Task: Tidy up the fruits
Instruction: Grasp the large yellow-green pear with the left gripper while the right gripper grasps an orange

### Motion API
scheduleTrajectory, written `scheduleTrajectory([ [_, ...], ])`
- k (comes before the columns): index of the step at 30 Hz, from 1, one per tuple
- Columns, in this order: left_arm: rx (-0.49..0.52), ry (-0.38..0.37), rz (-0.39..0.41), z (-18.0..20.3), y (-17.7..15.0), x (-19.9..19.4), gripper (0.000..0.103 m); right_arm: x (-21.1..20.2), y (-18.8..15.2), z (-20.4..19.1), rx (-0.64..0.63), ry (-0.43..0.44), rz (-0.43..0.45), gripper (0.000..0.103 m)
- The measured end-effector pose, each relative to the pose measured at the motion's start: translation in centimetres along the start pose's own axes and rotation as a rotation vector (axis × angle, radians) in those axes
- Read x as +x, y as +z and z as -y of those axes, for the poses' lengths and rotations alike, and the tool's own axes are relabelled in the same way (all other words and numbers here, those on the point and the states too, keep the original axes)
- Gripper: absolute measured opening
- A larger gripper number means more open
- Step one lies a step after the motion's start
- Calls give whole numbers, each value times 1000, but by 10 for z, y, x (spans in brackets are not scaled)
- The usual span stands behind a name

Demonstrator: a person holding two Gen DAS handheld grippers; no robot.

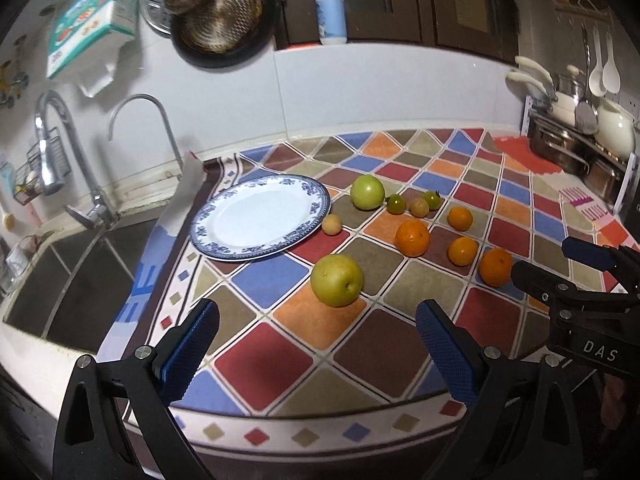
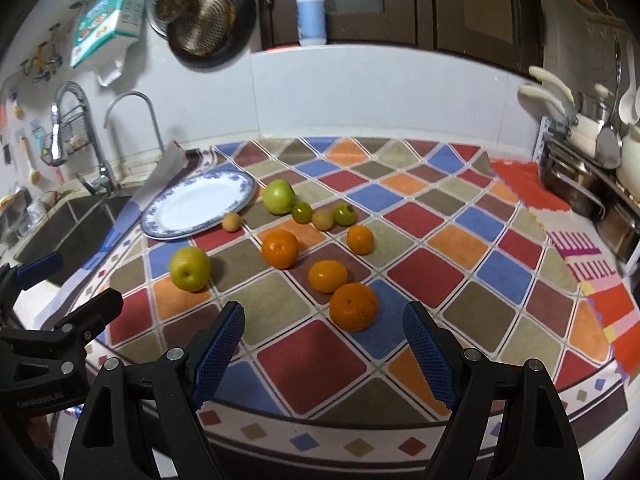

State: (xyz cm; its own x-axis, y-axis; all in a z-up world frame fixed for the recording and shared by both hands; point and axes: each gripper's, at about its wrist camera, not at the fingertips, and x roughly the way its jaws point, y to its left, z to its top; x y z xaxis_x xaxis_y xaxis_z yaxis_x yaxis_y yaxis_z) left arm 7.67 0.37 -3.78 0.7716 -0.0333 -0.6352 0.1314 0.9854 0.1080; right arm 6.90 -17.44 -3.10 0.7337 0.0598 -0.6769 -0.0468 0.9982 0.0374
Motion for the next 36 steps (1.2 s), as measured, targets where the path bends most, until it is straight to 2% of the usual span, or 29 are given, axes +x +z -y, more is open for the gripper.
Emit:
scheduleTrajectory([
  [7,44,-54,-57,-2,8,42,96,33,3,1,40,-40,-67,82],
  [17,93,-108,-117,2,16,86,84,70,3,11,94,-87,-151,81],
  [22,105,-123,-133,2,20,100,76,81,5,12,96,-107,-170,73],
  [32,105,-171,-176,2,21,119,50,96,4,12,103,-118,-224,49],
  [36,109,-175,-174,2,21,120,49,97,5,12,104,-133,-224,43],
])
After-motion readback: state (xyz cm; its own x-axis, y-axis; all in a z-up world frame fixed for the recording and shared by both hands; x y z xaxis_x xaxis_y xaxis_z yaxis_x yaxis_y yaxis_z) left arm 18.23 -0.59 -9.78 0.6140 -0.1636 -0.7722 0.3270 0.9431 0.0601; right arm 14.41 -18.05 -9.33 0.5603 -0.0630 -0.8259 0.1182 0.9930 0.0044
